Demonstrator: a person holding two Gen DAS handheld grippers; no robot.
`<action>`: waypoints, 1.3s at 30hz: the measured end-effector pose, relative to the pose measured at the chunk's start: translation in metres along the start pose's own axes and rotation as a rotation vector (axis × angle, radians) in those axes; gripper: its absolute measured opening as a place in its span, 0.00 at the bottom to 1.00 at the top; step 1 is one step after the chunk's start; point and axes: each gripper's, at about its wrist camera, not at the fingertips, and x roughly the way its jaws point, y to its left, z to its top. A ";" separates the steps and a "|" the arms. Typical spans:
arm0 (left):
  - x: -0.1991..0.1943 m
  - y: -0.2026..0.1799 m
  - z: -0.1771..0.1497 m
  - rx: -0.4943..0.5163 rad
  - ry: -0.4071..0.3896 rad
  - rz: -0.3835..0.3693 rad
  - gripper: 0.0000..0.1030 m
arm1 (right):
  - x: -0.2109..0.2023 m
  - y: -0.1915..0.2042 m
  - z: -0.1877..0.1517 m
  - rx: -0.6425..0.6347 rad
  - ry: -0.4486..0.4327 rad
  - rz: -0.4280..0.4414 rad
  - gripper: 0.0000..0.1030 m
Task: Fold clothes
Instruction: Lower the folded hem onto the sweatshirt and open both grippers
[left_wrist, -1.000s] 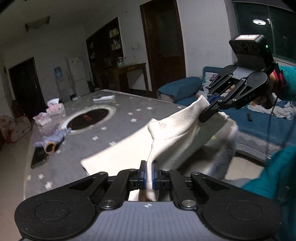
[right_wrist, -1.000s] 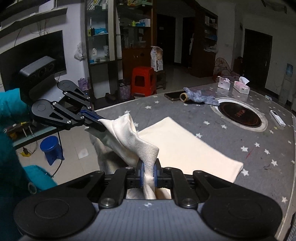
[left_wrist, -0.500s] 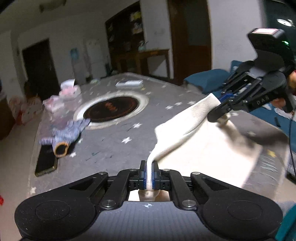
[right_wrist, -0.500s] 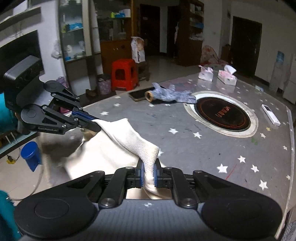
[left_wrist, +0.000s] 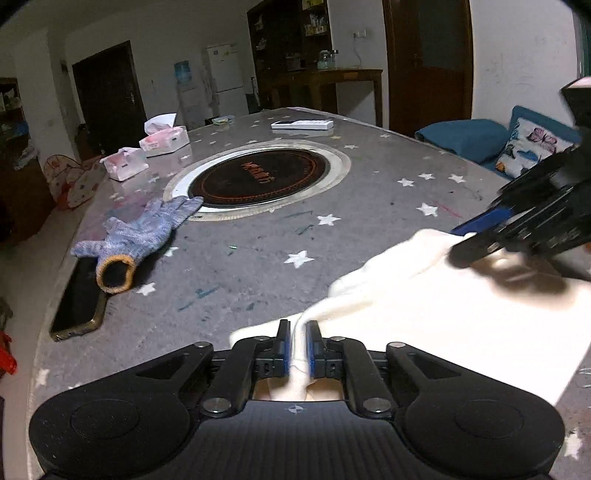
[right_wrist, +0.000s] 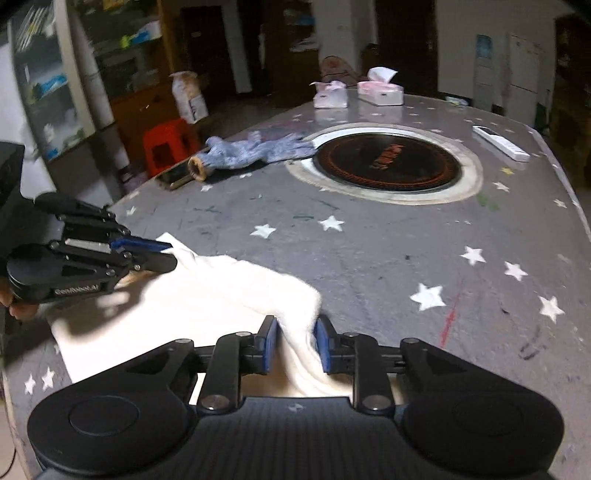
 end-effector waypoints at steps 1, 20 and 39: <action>-0.001 0.001 0.001 -0.002 -0.003 0.008 0.15 | -0.006 0.000 -0.001 -0.006 -0.013 -0.012 0.22; -0.024 -0.037 0.004 0.019 -0.026 -0.091 0.20 | -0.044 -0.014 -0.043 0.061 0.017 -0.096 0.20; -0.008 -0.028 0.005 -0.041 0.000 -0.110 0.26 | -0.048 -0.007 -0.025 -0.010 -0.036 -0.207 0.06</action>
